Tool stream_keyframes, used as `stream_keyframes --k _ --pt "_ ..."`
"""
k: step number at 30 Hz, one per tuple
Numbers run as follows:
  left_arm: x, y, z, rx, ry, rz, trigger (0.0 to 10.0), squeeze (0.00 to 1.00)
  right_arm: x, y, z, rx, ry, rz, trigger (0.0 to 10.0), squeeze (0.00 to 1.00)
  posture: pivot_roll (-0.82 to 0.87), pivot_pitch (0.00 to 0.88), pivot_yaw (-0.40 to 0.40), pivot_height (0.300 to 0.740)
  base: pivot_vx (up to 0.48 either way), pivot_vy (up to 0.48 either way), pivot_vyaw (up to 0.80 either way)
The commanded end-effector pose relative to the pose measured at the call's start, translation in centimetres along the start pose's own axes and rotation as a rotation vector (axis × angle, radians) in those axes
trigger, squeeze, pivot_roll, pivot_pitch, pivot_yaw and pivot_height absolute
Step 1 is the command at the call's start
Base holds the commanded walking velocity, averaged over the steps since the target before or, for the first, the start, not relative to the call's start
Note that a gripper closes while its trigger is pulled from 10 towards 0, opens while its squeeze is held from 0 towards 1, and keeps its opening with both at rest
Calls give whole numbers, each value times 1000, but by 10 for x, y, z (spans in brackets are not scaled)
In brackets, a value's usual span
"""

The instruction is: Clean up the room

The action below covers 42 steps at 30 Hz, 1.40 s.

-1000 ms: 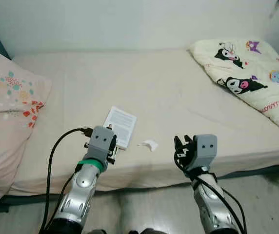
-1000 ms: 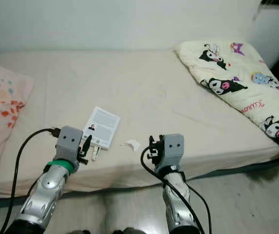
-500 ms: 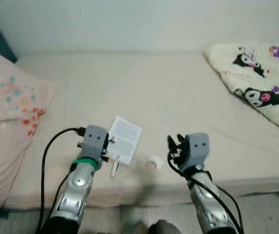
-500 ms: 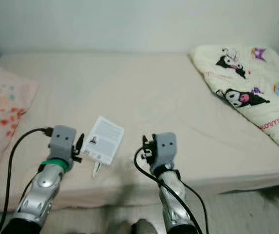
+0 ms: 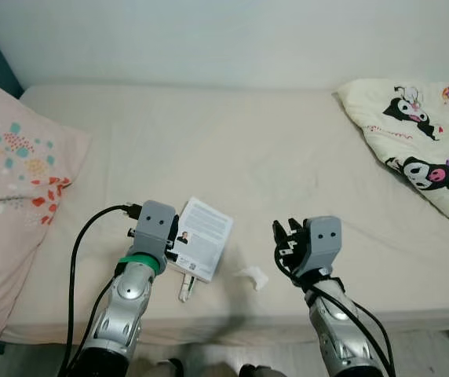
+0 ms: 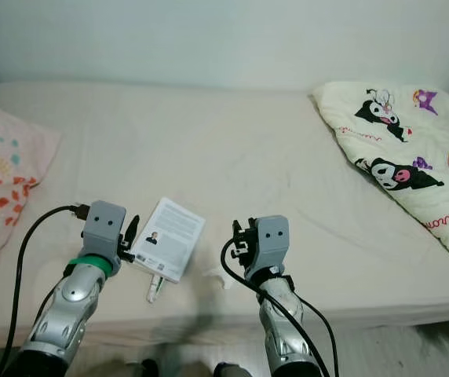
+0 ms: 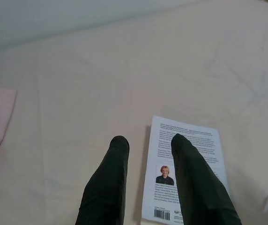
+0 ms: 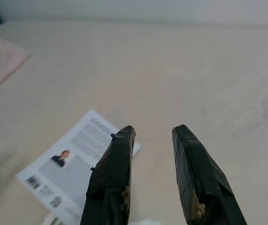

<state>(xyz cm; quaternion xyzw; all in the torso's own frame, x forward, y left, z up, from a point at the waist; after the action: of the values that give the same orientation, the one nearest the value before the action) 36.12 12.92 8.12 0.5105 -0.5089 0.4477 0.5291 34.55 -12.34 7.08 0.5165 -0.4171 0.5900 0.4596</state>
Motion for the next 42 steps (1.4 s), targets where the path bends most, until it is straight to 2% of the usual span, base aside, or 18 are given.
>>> stream_keyframes --k 1,3,7,9,10,11,12,13,42 --pt "-10 3 2 -6 -16 -27 10000 0 -15 7 -1 6 -39 -53 10000 0 -5 56 6 740 0 0 0" --pt "-15 5 2 -19 -37 -34 10000 0 -20 8 -1 11 -60 -71 10000 0 -2 56 6 740 0 0 0" --pt "-23 7 4 -52 -91 -43 10000 0 -24 7 0 4 -44 -86 10000 0 0 57 6 740 0 0 0" --pt "-27 8 7 -85 -220 -27 10000 0 -25 3 4 -20 -34 -92 10000 0 3 56 8 740 0 0 0" --pt "-27 8 7 -85 -220 -27 10000 0 -25 3 4 -20 -34 -92 10000 0 3 56 8 740 0 0 0" --pt "-29 8 7 -93 -266 -23 10000 0 -24 1 6 -28 -28 -90 10000 0 3 57 9 740 0 0 0" --pt "-29 8 7 -93 -266 -23 10000 0 -24 1 6 -28 -28 -90 10000 0 3 57 9 740 0 0 0" --pt "-31 8 7 -99 -300 -27 10000 0 -20 -4 9 -45 -27 -78 10000 0 5 58 9 730 0 0 0" --pt "-33 5 5 -91 -314 -19 10000 0 -20 -7 10 -47 -36 -72 10000 0 10 68 13 645 0 0 0"
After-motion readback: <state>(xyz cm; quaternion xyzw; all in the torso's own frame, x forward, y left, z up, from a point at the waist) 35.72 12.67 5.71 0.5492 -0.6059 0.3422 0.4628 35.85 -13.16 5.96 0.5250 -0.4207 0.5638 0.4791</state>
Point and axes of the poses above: a point about 5 cm out from each wrist's last joint towards the gripper, its own y axis pointing back from the gripper into the wrist, its own x axis along the axis of the wrist's last joint, z = x × y, the point moved 6 cm from there along -y, pointing out of the wrist towards the gripper, and after that the axes turned 11 degrees about y, right-handed, at the moved point
